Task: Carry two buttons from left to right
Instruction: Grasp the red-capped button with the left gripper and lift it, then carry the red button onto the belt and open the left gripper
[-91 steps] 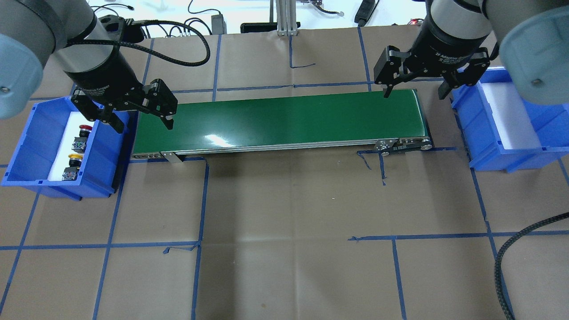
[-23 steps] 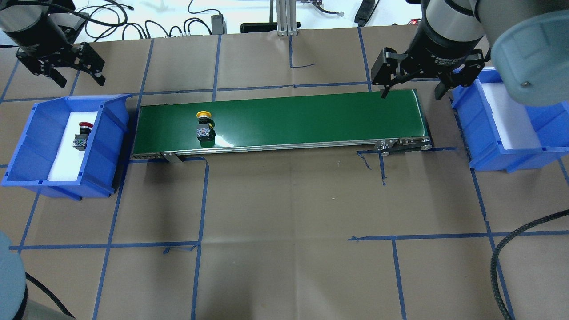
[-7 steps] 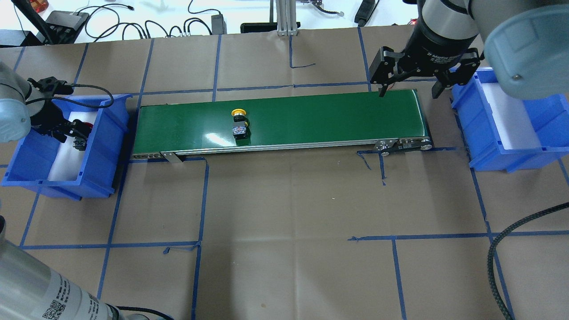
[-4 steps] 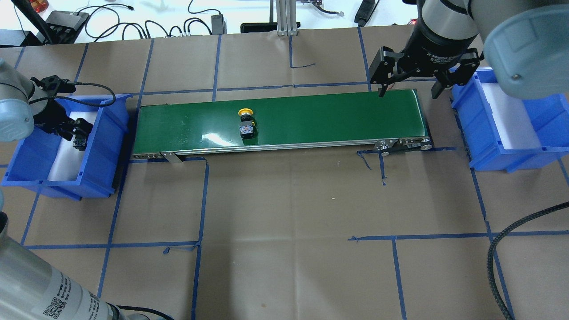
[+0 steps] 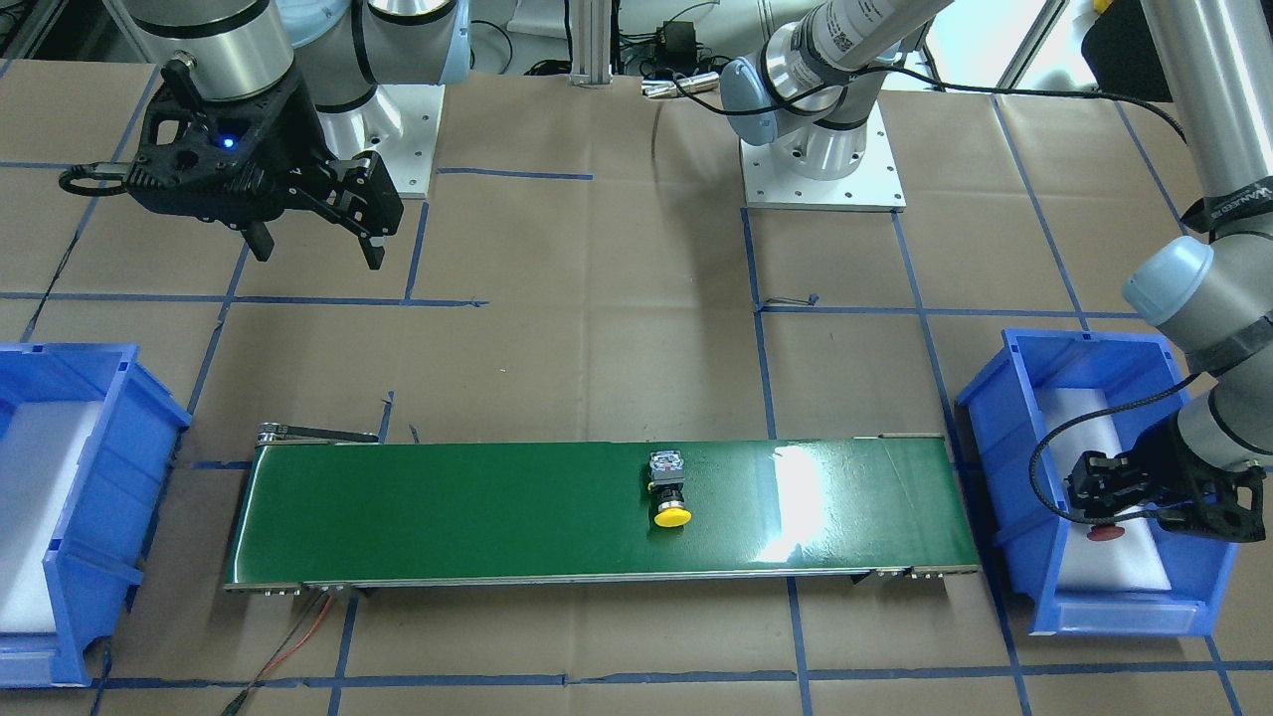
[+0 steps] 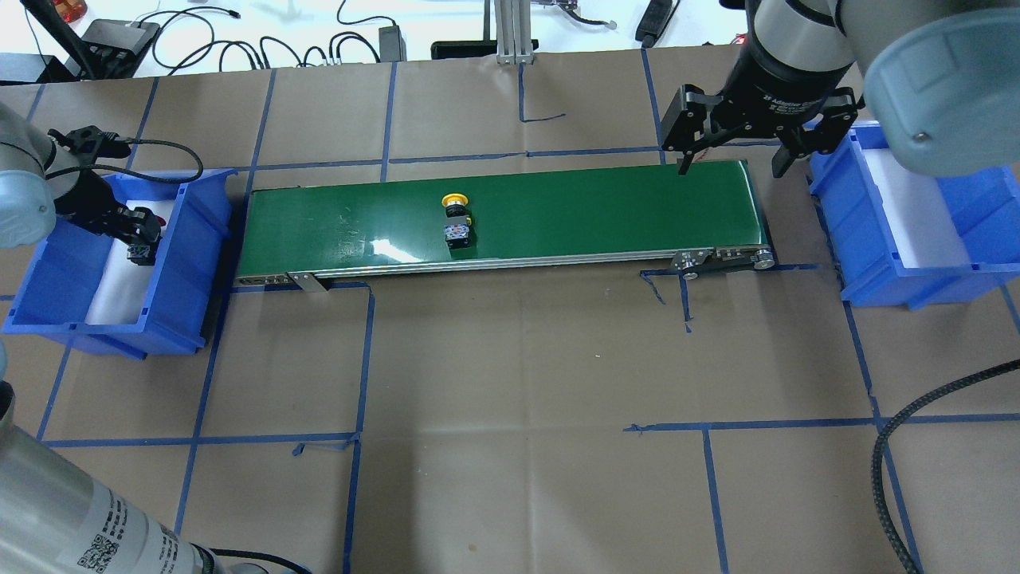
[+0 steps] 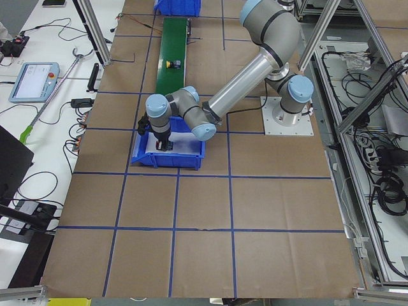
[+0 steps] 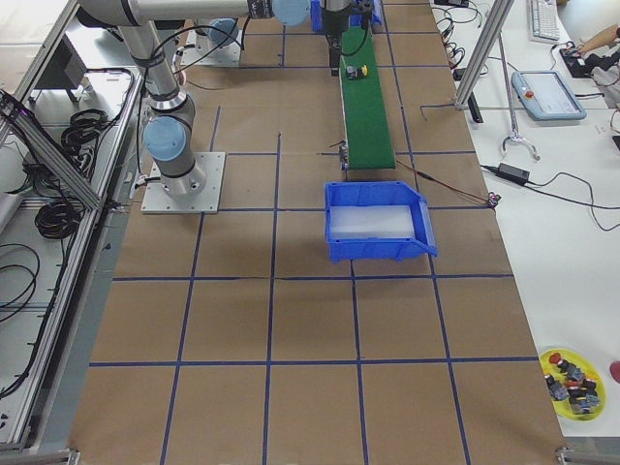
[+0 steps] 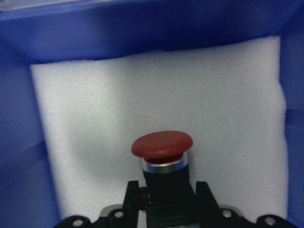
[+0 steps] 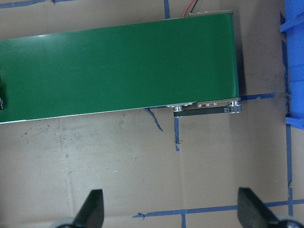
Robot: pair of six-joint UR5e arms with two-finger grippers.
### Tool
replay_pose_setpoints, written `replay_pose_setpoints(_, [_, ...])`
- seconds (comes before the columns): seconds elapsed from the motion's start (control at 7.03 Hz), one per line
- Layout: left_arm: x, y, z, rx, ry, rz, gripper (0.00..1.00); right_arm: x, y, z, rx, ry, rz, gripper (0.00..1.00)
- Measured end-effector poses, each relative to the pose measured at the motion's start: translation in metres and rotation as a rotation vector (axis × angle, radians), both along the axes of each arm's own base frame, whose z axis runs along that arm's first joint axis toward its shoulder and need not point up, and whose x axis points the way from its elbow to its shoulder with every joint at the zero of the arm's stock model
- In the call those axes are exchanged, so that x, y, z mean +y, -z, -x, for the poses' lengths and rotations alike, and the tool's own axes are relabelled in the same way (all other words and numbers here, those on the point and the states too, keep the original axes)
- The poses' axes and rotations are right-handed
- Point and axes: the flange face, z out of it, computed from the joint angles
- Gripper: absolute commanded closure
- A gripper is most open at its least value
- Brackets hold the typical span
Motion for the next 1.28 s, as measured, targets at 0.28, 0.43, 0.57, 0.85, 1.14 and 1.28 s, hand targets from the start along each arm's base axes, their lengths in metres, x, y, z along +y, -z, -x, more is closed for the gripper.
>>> replay_pose_setpoints(0.28, [-0.010,-0.061,0.005,-0.007,0.015,-0.002,0.94,-0.001,0.000,0.000,0.000,0.001,0.000,0.00])
replay_pose_setpoints(0.43, [-0.012,-0.097,0.005,-0.005,0.017,-0.015,0.94,-0.001,0.000,0.001,0.000,0.000,0.001,0.00])
replay_pose_setpoints(0.57, [-0.013,-0.127,0.004,-0.002,0.018,-0.027,0.93,-0.001,0.000,0.001,0.000,0.000,0.001,0.00])
replay_pose_setpoints(0.85, [-0.015,-0.160,0.013,0.003,0.020,-0.043,0.92,-0.002,0.001,0.001,0.001,0.000,0.000,0.00])
replay_pose_setpoints(1.14, [-0.018,-0.177,0.061,-0.001,0.033,-0.043,0.92,-0.003,0.003,0.001,0.001,0.001,-0.005,0.00])
replay_pose_setpoints(1.28, [-0.018,-0.184,0.095,-0.002,0.028,-0.043,0.91,-0.003,0.004,0.001,0.001,0.000,-0.007,0.00])
